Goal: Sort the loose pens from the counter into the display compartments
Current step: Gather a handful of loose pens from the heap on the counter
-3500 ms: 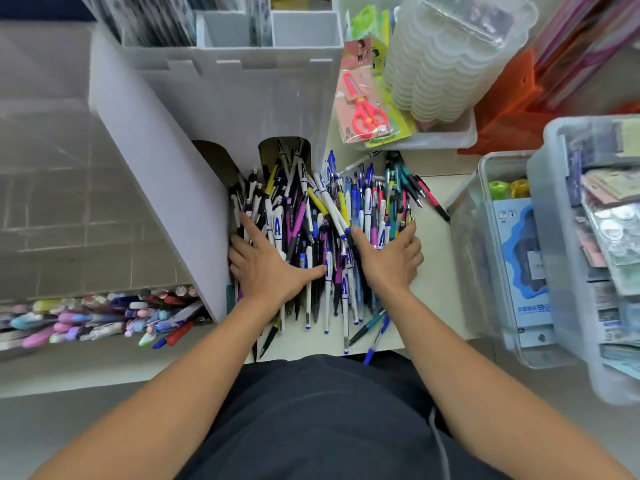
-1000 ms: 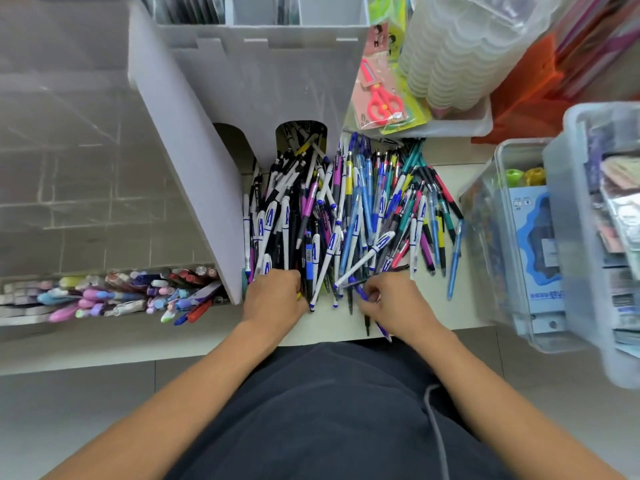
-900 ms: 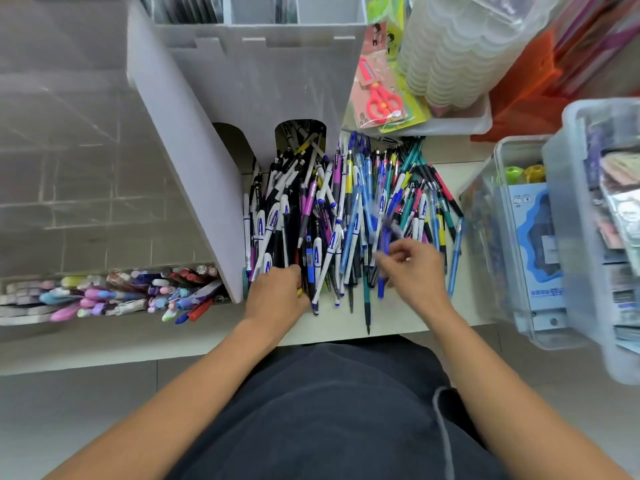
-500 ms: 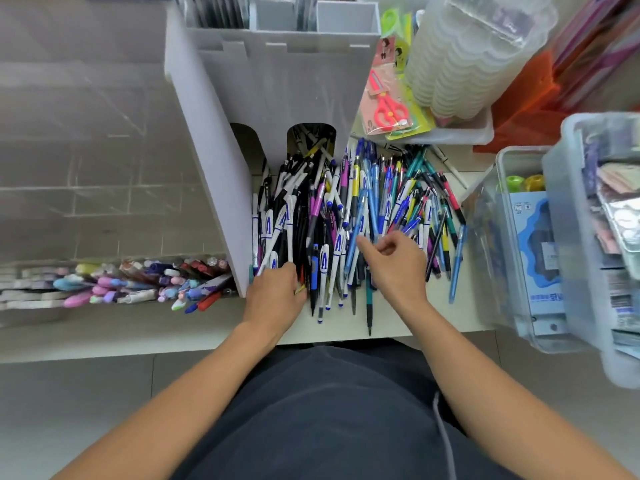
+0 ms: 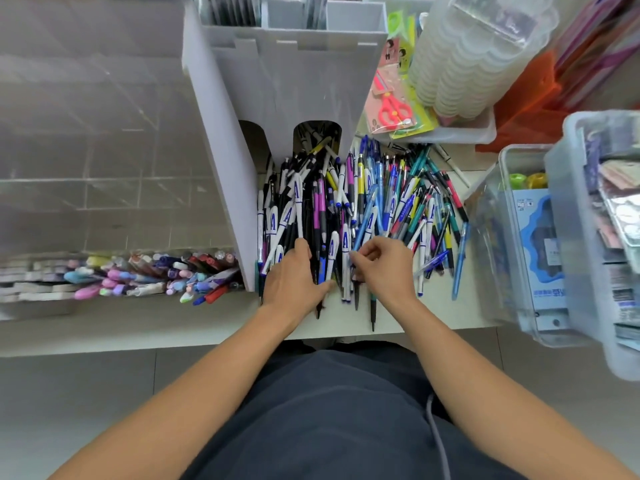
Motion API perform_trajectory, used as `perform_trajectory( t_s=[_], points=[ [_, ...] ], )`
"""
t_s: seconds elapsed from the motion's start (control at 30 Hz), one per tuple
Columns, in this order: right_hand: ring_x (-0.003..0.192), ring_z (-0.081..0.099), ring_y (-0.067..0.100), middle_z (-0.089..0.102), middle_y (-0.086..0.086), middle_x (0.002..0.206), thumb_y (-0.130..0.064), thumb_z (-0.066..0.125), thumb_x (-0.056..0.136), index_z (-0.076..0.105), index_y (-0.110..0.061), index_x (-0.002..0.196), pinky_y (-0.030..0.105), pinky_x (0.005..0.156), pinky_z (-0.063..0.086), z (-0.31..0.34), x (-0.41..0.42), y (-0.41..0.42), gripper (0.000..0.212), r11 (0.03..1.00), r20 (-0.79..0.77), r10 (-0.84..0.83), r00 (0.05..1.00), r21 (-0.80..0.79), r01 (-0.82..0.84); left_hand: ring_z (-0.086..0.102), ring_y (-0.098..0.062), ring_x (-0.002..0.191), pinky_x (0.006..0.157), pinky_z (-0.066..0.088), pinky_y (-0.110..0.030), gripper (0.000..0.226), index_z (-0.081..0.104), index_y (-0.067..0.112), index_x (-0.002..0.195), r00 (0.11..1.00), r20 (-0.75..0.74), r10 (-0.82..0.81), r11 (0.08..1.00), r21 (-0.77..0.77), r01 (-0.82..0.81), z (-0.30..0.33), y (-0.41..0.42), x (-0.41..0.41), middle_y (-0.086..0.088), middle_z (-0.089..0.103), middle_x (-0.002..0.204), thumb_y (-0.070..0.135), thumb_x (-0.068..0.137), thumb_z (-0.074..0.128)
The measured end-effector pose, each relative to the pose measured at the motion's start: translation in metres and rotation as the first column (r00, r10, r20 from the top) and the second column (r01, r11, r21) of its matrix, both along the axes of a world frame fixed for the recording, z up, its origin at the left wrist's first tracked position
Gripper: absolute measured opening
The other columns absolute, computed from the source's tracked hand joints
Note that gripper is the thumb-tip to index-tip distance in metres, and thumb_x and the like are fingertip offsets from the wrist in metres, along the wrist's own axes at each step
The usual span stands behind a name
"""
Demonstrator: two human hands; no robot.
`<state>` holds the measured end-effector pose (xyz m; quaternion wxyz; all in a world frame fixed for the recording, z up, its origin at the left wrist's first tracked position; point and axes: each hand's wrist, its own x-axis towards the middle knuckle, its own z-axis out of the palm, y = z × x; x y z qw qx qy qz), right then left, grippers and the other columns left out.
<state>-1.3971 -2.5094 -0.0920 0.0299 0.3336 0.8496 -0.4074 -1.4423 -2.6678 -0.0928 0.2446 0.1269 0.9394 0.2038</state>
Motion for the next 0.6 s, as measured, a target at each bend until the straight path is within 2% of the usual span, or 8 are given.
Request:
perform_trajectory(
  t_s=[0.07, 0.1, 0.2, 0.3, 0.4, 0.47, 0.53, 0.6],
  points=[
    [0.049, 0.059, 0.019, 0.060, 0.005, 0.052, -0.035, 0.071, 0.087, 0.058, -0.009, 0.058, 0.038, 0.064, 0.060, 0.004, 0.018, 0.010, 0.041, 0.995, 0.064, -0.043, 0.997, 0.094, 0.037, 0.056, -0.020, 0.074, 0.062, 0.042, -0.032, 0.053, 0.040, 0.016, 0.110, 1.000, -0.022, 0.001, 1.000, -0.015, -0.001, -0.001, 0.005, 0.001, -0.002, 0.058, 0.093, 0.045, 0.084, 0.076],
    [0.047, 0.060, 0.023, 0.059, 0.009, 0.050, -0.046, 0.069, 0.086, 0.055, -0.006, 0.056, 0.039, 0.063, 0.060, 0.006, 0.029, 0.016, 0.052, 0.991, 0.168, -0.075, 0.983, 0.125, 0.055, 0.054, -0.019, 0.070, 0.058, 0.040, -0.031, 0.049, 0.040, 0.015, 0.110, 1.000, -0.026, 0.015, 1.000, -0.016, -0.015, -0.001, 0.007, 0.001, -0.003, 0.058, 0.091, 0.041, 0.087, 0.074],
    [0.042, 0.066, 0.023, 0.063, 0.011, 0.056, -0.067, 0.064, 0.083, 0.052, -0.009, 0.064, 0.038, 0.055, 0.060, 0.012, 0.051, 0.026, 0.062, 0.985, 0.429, -0.161, 0.889, 0.018, 0.169, 0.048, -0.018, 0.066, 0.056, 0.035, -0.030, 0.044, 0.043, 0.012, 0.111, 0.997, -0.022, 0.078, 0.997, -0.025, -0.079, 0.001, 0.012, 0.000, -0.003, 0.056, 0.087, 0.037, 0.090, 0.072],
    [0.045, 0.068, 0.024, 0.069, 0.017, 0.063, -0.058, 0.068, 0.087, 0.056, -0.007, 0.068, 0.045, 0.057, 0.063, 0.008, 0.043, 0.018, 0.055, 0.965, 0.400, -0.170, 0.900, -0.118, 0.235, 0.049, -0.022, 0.073, 0.063, 0.038, -0.034, 0.048, 0.044, 0.010, 0.113, 0.996, -0.029, 0.087, 0.995, -0.048, -0.088, 0.002, 0.015, 0.002, -0.003, 0.053, 0.087, 0.038, 0.089, 0.075],
    [0.048, 0.069, 0.028, 0.068, 0.018, 0.058, -0.045, 0.068, 0.086, 0.060, -0.004, 0.063, 0.048, 0.055, 0.062, 0.006, 0.028, -0.009, 0.047, 0.962, 0.372, -0.095, 0.923, -0.203, 0.181, 0.050, -0.023, 0.074, 0.063, 0.039, -0.035, 0.050, 0.045, 0.010, 0.115, 0.992, -0.023, 0.125, 0.991, -0.037, -0.126, 0.002, 0.020, 0.002, -0.003, 0.053, 0.087, 0.034, 0.087, 0.078],
    [0.053, 0.070, 0.032, 0.070, 0.022, 0.063, -0.045, 0.069, 0.084, 0.060, -0.005, 0.063, 0.048, 0.053, 0.062, 0.001, 0.021, -0.026, 0.047, 0.946, 0.364, -0.048, 0.930, -0.281, 0.159, 0.053, -0.024, 0.075, 0.062, 0.040, -0.036, 0.045, 0.044, 0.009, 0.113, 0.988, -0.012, 0.155, 0.988, -0.021, -0.155, 0.000, 0.023, 0.002, -0.006, 0.057, 0.090, 0.027, 0.088, 0.077],
    [0.055, 0.070, 0.034, 0.069, 0.023, 0.065, -0.051, 0.070, 0.084, 0.055, -0.009, 0.059, 0.049, 0.056, 0.062, -0.005, 0.017, -0.037, 0.051, 0.952, 0.330, -0.017, 0.944, -0.284, 0.116, 0.052, -0.025, 0.076, 0.063, 0.040, -0.036, 0.040, 0.041, 0.008, 0.114, 0.987, -0.001, 0.161, 0.987, -0.025, -0.161, -0.002, 0.028, 0.002, -0.012, 0.059, 0.097, 0.017, 0.090, 0.072],
    [0.050, 0.064, 0.031, 0.062, 0.019, 0.054, -0.049, 0.072, 0.085, 0.048, -0.012, 0.055, 0.047, 0.064, 0.061, -0.015, 0.017, -0.037, 0.053, 0.978, 0.275, 0.011, 0.961, -0.203, 0.047, 0.048, -0.025, 0.077, 0.065, 0.039, -0.036, 0.041, 0.037, 0.007, 0.120, 0.987, 0.027, 0.161, 0.986, -0.039, -0.160, -0.005, 0.032, 0.004, -0.015, 0.055, 0.106, 0.012, 0.092, 0.067]
  ],
)
